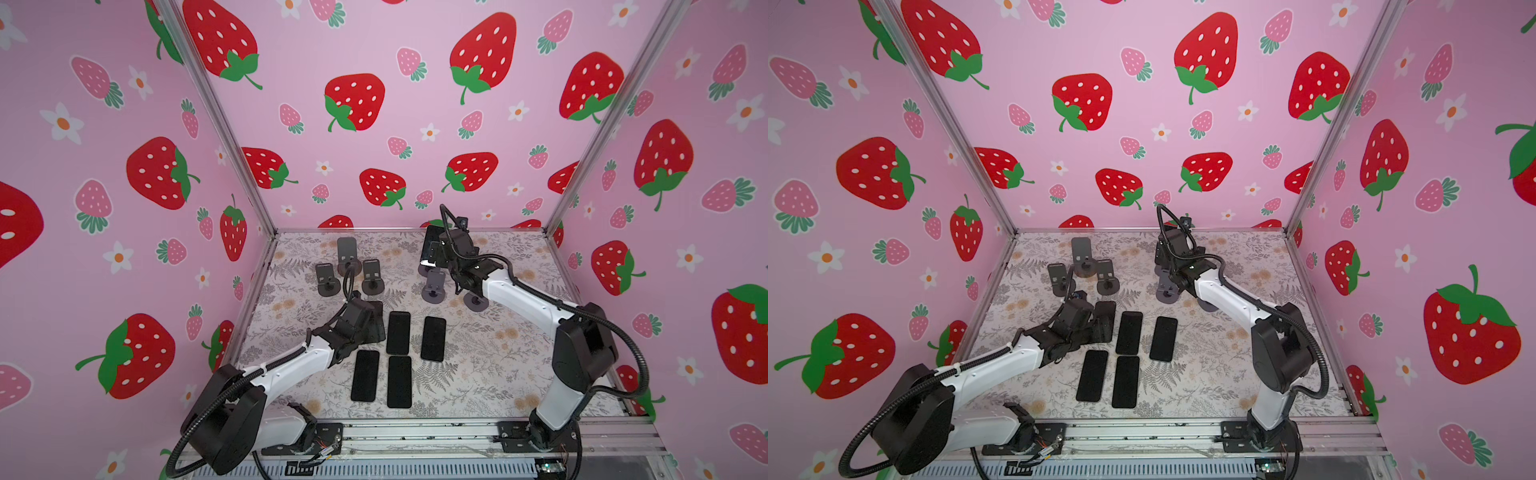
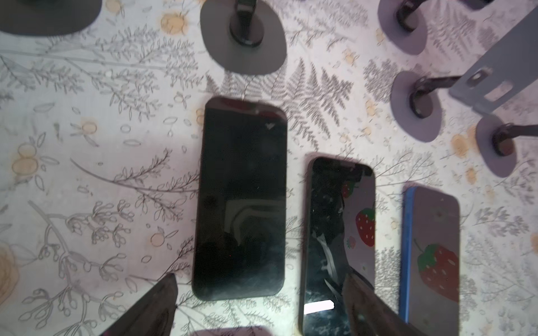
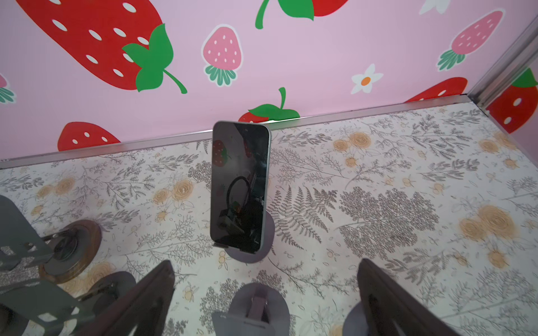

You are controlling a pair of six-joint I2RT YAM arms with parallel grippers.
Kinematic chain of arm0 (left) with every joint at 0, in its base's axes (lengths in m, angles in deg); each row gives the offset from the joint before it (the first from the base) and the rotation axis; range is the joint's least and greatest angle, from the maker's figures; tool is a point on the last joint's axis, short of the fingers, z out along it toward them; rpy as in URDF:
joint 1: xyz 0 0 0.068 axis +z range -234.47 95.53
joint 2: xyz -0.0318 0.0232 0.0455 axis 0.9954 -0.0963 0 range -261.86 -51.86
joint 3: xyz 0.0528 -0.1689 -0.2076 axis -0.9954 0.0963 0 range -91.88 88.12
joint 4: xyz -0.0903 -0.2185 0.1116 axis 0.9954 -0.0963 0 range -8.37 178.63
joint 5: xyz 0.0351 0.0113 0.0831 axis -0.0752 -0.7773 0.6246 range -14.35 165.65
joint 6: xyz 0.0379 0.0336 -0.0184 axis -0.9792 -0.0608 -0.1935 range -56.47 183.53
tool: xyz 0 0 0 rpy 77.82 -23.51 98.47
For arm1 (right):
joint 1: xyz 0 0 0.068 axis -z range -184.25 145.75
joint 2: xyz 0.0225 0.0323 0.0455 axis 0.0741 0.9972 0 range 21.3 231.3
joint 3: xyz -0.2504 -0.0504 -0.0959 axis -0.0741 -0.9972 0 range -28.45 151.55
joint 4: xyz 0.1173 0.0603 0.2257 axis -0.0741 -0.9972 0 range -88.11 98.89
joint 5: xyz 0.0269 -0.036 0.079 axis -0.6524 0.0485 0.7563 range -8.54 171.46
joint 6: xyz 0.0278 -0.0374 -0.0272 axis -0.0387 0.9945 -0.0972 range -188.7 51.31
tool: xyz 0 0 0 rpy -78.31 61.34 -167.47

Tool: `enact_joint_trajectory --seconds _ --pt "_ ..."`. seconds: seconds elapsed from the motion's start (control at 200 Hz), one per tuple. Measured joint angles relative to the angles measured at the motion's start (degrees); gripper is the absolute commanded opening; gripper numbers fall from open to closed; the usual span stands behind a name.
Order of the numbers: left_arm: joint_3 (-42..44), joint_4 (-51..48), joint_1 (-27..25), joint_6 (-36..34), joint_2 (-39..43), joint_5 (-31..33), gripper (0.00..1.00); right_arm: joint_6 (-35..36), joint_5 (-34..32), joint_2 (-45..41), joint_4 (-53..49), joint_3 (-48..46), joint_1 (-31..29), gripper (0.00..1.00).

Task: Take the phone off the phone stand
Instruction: 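Reach the right gripper to the black phone on the farthest stand while left gripper withdraws, then close the right gripper on the black phone and lift it off the stand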

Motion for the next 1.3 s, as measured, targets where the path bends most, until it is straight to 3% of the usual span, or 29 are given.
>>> enact_joint_trajectory --seconds 0.35,0.615,0.895,1.301 --pt "6.5 4.7 0.0 -4.7 5.9 2.6 0.89 -1.7 -0.4 15.4 -12.0 20.6 0.9 1.00" --pt "8.4 6.0 0.0 -7.9 9.2 6.9 0.89 -6.3 -0.6 27.9 -25.3 41.3 2.2 1.00" --pt "8.5 7.1 0.0 -8.6 9.4 8.1 0.89 -8.4 -0.6 29.7 -27.5 43.2 3.1 1.00" --pt "8.5 7.5 -0.1 -8.6 7.5 8.2 0.89 -6.2 2.1 34.9 -20.5 45.3 5.1 1.00"
